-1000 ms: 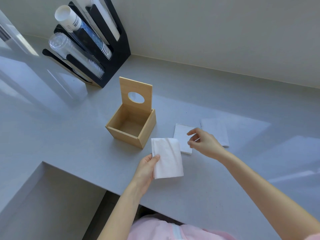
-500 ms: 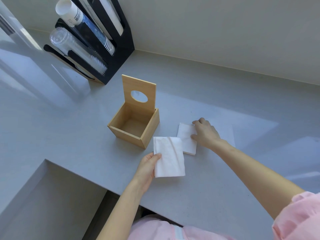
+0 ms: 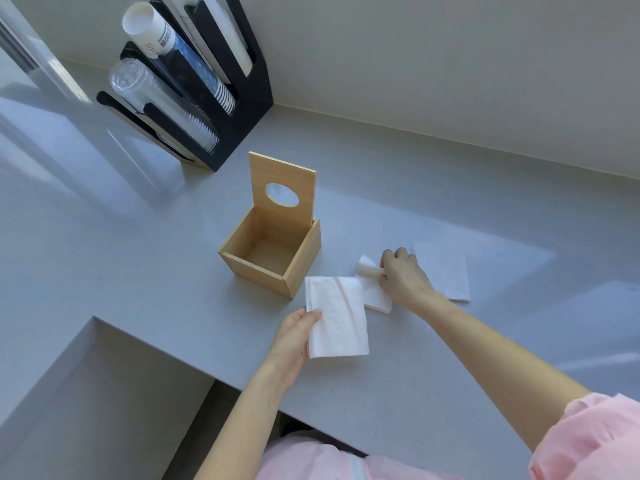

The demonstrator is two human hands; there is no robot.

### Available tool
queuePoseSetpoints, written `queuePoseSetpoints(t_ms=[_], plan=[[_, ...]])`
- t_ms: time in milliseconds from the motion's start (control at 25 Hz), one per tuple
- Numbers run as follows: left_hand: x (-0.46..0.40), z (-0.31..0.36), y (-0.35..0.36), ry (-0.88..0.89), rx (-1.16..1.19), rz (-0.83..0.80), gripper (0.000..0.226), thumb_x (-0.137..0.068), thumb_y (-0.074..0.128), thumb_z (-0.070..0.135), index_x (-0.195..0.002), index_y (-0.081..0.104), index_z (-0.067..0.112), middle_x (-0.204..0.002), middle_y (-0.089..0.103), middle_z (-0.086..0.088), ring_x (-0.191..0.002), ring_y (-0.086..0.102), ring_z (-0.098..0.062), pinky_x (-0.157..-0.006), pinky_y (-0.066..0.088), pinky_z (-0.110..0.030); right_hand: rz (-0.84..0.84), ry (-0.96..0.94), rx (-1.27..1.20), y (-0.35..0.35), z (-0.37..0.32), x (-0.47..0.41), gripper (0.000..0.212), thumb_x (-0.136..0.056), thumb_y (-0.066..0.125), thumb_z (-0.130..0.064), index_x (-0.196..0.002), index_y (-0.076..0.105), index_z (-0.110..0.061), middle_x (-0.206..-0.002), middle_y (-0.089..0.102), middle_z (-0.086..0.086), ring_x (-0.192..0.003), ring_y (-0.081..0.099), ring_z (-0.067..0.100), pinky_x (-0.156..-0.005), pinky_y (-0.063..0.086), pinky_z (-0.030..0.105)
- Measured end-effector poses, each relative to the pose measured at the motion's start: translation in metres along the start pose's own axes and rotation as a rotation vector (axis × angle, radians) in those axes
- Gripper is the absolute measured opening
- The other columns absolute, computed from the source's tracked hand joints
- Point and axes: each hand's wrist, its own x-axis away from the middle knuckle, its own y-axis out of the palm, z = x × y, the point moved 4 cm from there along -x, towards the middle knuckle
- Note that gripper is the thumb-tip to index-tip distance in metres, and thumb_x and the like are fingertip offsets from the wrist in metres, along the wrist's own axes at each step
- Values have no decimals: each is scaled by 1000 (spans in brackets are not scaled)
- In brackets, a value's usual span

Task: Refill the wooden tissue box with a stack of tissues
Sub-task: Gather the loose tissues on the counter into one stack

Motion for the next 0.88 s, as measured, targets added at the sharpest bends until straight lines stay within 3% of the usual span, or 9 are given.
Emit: queuePoseSetpoints(t_ms=[160,240,400,480,560,640,760,880], plan=[[1,-1,-3,6,-5,7,21,-95,43,15,-94,64,15,-95,70,-1,-88,66,-14,-75,52,-27,86,2,-45,7,3,9,27,-86,38,3,-112,45,0,-116,49,21,-107,43,34,-79,40,38],[1,-1,-4,7,-4,6,20,-95,43,16,-94,64,16,-95,70,-1,-88,66,-14,-75,52,-27,75,22,-227,7,7,12,26,-86,43,-2,-112,45,0,-116,48,20,-103,45,33,-75,39,36],[0,-1,-2,4,-16,3,22,-95,43,15,-91,65,17,-91,71,1,-82,67,-11,-70,52,-27,12,123,-599,-1,26,20,35,-83,51,-7,-118,47,-5,-111,53,15,-89,46,25,-52,33,24],[0,-2,-1,1,-19,-2,22,-95,43,15,-91,64,17,-91,71,0,-84,66,-12,-70,52,-27,4,131,-724,-5,35,28,37,-82,51,-5,-120,47,-8,-101,56,10,-87,49,23,-57,41,27],[1,-2,-1,-3,-24,1,21,-95,43,15,-91,64,17,-92,70,0,-86,65,-14,-71,51,-28,8,152,-955,-10,42,37,39,-84,50,0,-121,45,-9,-94,60,7,-86,56,23,-77,49,37],[2,-1,0,-5,-32,6,22,-95,42,15,-91,63,17,-93,69,-1,-86,64,-15,-70,51,-28,-45,114,-1176,-17,43,45,41,-85,52,4,-122,44,-12,-89,67,3,-82,64,20,-82,51,33],[3,1,3,-12,-36,7,22,-96,40,13,-92,62,15,-92,68,-4,-81,64,-16,-65,51,-26,-229,-61,-1395,-24,31,58,35,-86,53,9,-113,53,-12,-82,74,1,-75,71,13,-67,57,19],[5,2,12,-18,-35,-37,22,-95,42,14,-103,62,10,-96,68,-7,-81,64,-18,-65,52,-26,-386,-120,-1479,-10,9,67,33,-85,53,11,-105,60,-15,-83,75,0,-76,72,11,-65,58,20]])
